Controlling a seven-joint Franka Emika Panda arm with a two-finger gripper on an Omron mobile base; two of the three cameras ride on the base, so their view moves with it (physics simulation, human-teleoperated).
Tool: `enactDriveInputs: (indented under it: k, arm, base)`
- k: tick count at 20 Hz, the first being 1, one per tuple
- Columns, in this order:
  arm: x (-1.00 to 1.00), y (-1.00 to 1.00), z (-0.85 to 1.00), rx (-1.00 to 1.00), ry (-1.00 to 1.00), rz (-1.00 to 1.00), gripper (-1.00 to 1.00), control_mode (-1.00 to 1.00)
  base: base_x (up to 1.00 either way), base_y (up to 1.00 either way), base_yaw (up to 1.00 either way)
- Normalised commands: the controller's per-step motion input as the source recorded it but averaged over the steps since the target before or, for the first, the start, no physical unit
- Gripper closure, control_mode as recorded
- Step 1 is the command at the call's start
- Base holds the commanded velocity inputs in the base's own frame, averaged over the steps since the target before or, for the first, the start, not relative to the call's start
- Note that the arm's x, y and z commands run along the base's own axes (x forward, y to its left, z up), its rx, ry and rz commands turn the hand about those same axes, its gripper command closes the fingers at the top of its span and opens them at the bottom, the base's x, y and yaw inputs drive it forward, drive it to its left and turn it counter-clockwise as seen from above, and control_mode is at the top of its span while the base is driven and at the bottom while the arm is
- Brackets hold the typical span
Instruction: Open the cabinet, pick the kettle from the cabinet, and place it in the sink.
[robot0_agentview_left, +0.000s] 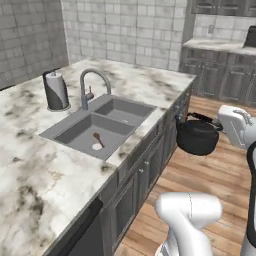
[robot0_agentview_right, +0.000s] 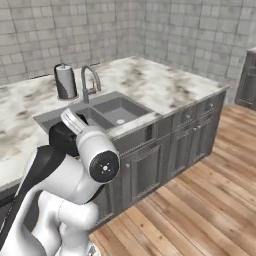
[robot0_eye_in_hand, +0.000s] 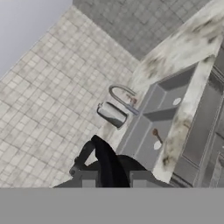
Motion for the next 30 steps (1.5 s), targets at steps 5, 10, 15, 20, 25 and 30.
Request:
enactDriveInputs:
  k: [5, 10, 15, 20, 25, 30]
  arm:
    - [0.0, 0.0, 0.0, 0.0, 0.0, 0.0, 1.0, 1.0]
    - [0.0, 0.0, 0.0, 0.0, 0.0, 0.0, 1.0, 1.0]
    - [0.0, 0.0, 0.0, 0.0, 0.0, 0.0, 1.0, 1.0]
    - [0.0, 0.0, 0.0, 0.0, 0.0, 0.0, 1.0, 1.0]
    - [0.0, 0.0, 0.0, 0.0, 0.0, 0.0, 1.0, 1.0]
    - [0.0, 0.0, 0.0, 0.0, 0.0, 0.0, 1.0, 1.0]
  base:
    - [0.08, 0.04, 0.65]
    - [0.3, 0.02, 0.46]
    - [0.61, -0.02, 0.16]
    - [0.68, -0.05, 0.11]
    - [0.48, -0.15, 0.25]
    - [0.22, -0.3, 0.38]
